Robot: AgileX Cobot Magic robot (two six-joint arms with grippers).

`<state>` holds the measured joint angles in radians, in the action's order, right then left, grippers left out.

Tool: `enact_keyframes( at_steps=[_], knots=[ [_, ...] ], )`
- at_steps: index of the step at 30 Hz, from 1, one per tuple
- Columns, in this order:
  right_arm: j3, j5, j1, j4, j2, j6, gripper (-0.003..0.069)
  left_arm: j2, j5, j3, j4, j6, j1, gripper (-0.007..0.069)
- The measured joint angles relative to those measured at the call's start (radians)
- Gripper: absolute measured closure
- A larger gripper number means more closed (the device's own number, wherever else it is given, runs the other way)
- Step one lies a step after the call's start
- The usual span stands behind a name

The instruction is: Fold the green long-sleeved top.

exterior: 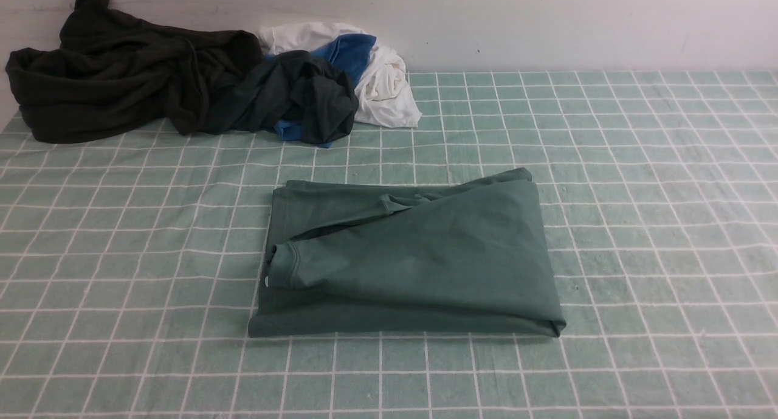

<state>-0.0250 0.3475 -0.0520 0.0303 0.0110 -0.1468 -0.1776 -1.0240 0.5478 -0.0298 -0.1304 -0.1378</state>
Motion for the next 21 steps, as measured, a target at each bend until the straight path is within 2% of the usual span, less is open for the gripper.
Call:
enact_keyframes(
  at_steps=[17, 21],
  knots=[
    [0.000, 0.000, 0.000, 0.000, 0.000, 0.000, 0.0673, 0.000, 0.019, -0.046, -0.012, 0.000, 0.000, 0.0628],
    [0.000, 0.000, 0.000, 0.000, 0.000, 0.000, 0.0673, 0.008, 0.278, -0.127, -0.060, 0.000, 0.003, 0.0628]
  ],
)
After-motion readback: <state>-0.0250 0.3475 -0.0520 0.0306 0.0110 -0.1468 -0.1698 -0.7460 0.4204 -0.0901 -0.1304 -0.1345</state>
